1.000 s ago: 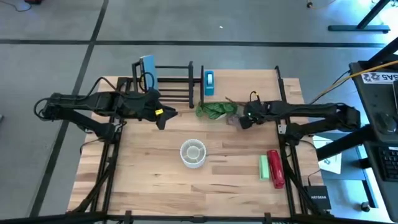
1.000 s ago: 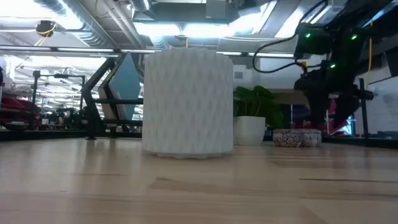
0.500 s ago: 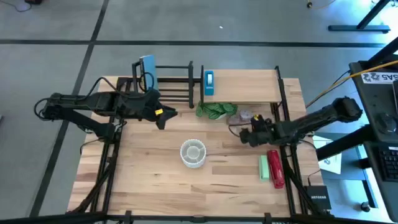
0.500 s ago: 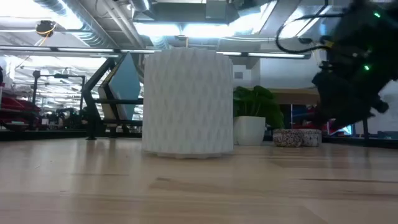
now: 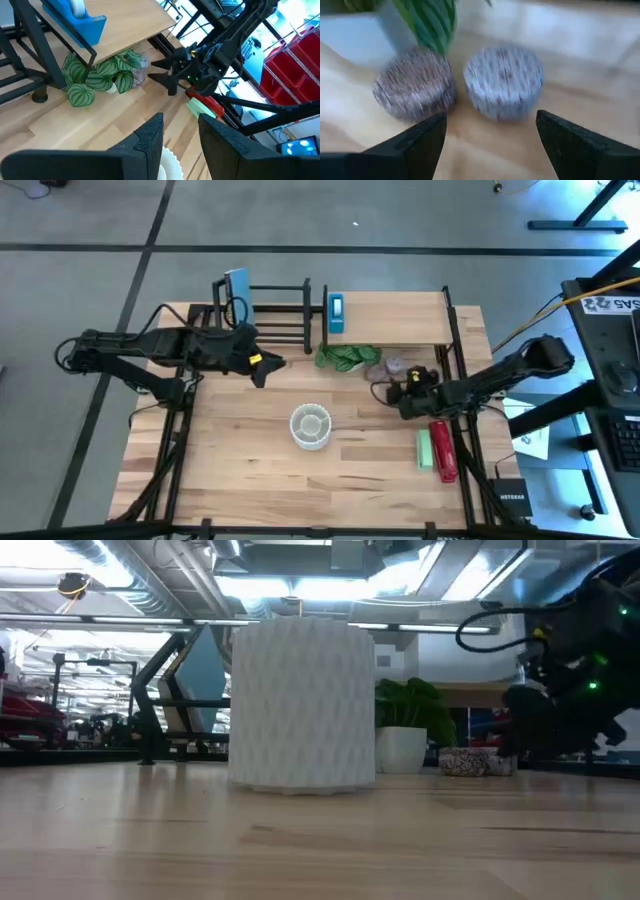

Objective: Stock shelves
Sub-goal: Remove the white patterned scented candle from under the shelf

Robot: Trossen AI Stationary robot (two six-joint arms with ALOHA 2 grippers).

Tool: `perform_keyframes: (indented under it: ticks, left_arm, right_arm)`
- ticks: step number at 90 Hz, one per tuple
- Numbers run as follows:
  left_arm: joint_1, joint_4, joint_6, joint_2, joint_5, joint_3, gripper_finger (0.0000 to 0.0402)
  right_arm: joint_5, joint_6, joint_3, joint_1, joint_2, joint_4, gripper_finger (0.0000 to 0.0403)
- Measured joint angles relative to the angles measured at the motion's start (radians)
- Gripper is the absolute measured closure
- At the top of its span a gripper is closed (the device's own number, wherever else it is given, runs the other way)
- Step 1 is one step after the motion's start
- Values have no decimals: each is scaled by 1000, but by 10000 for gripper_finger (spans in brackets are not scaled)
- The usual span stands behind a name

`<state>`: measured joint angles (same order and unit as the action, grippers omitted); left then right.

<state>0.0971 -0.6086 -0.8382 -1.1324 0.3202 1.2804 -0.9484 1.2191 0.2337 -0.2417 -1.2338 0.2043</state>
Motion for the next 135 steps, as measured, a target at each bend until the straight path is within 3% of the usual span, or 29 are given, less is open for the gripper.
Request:
perform_keyframes:
  ticks: [24, 57, 112, 123, 135]
  left_arm:
    - [0, 0, 0, 0, 0, 0, 295]
    - [0, 1, 0, 0, -3, 0, 295]
    - [0, 22, -4, 0, -3, 0, 295]
    - [0, 23, -1, 0, -3, 0, 295]
    - [0, 23, -3, 0, -3, 0, 295]
  right_arm:
    - [51, -22, 0, 101, -63, -36, 104]
    - [112, -76, 0, 224, -64, -117, 6]
    - [171, -179, 1, 426, -64, -214, 7]
    - [246, -181, 1, 468, -64, -211, 27]
    - [281, -189, 1, 487, -64, -211, 77]
